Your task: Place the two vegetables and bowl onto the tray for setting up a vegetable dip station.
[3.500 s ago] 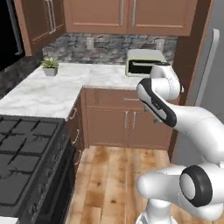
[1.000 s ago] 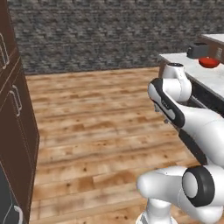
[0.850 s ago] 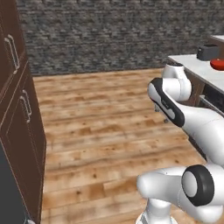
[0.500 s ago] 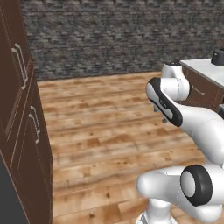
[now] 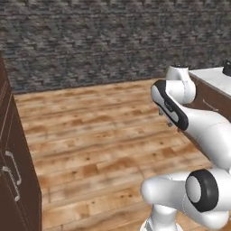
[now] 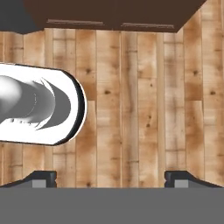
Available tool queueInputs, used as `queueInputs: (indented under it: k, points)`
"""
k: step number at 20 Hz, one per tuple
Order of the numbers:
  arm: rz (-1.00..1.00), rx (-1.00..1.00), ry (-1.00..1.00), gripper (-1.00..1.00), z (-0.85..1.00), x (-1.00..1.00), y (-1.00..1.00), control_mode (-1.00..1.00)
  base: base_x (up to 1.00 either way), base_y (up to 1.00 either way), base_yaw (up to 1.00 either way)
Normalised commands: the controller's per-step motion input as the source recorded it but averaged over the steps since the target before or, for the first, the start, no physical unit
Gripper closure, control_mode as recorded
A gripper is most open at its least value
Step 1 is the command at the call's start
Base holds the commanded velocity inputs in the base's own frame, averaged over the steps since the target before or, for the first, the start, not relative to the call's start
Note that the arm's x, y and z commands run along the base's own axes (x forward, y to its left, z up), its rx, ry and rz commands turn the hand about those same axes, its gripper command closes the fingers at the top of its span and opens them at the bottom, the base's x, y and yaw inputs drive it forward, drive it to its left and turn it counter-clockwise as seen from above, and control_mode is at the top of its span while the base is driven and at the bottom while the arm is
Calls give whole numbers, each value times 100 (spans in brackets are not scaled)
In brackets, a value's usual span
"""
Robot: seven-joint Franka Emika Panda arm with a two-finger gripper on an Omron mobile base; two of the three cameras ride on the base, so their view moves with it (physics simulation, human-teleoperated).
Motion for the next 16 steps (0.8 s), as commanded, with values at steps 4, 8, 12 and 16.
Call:
queueInputs:
  k: [4, 8, 12, 16]
  points:
    - [0, 0, 0, -100, 0, 0, 0, 100, 100, -23, -16]
    - [0, 0, 0, -100, 0, 0, 0, 100, 100, -18, -18]
    - [0, 0, 0, -100, 0, 0, 0, 100, 100, -17, -21]
    - [0, 0, 0, -100, 0, 0, 0, 100, 98, -3, -50]
